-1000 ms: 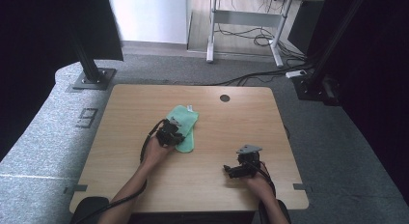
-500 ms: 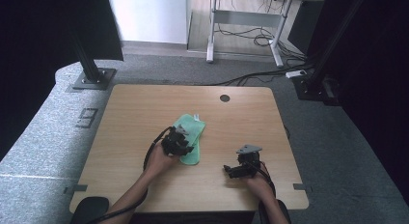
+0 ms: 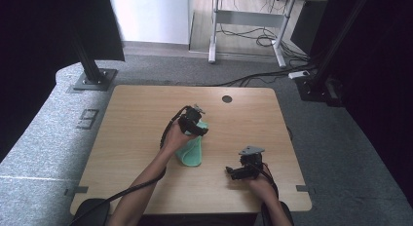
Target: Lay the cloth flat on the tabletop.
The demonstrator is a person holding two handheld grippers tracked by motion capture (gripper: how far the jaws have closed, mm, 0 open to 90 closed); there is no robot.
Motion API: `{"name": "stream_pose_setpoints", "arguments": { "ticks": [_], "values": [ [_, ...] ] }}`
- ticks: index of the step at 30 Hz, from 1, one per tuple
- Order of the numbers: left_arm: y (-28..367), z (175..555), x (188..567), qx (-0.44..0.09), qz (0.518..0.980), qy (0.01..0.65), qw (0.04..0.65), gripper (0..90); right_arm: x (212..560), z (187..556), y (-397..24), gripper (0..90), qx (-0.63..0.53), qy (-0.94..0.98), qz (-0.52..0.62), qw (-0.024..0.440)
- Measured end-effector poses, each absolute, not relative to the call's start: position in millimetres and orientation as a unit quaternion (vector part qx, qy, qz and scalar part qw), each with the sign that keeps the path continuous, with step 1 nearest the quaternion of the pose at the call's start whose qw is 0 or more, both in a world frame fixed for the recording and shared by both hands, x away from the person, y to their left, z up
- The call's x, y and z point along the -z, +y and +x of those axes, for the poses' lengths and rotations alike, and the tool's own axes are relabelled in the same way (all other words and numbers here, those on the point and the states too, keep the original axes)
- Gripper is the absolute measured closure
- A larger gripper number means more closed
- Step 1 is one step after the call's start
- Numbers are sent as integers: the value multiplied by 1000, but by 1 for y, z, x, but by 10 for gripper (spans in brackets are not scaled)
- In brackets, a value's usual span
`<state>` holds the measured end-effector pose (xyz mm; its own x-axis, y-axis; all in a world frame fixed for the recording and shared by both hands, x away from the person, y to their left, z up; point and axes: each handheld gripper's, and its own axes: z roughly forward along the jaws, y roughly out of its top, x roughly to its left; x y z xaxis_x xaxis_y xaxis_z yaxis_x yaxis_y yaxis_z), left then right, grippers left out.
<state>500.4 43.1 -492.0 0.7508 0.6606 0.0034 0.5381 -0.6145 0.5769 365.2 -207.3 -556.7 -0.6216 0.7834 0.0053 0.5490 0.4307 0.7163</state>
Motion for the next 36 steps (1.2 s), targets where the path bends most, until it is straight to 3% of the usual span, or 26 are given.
{"name": "stream_pose_setpoints", "arguments": {
  "ticks": [2,6,8,20,29,36],
  "values": [
    [41,502,498,-107,896,336,269,436,557,365,-207,0,-351,829,402,167],
    [43,501,503,-106,901,336,255,750,557,365,-207,0,-351,829,402,167],
    [49,500,497,-108,895,338,269,829,557,365,-207,0,-351,829,402,167],
    [115,482,439,-153,859,367,322,830,557,365,-207,0,-351,829,402,167],
    [162,470,444,-162,843,401,319,825,557,365,-207,0,-351,829,401,167],
    [195,463,469,-153,833,434,306,818,557,365,-207,0,-351,829,402,167]
  ]
}}
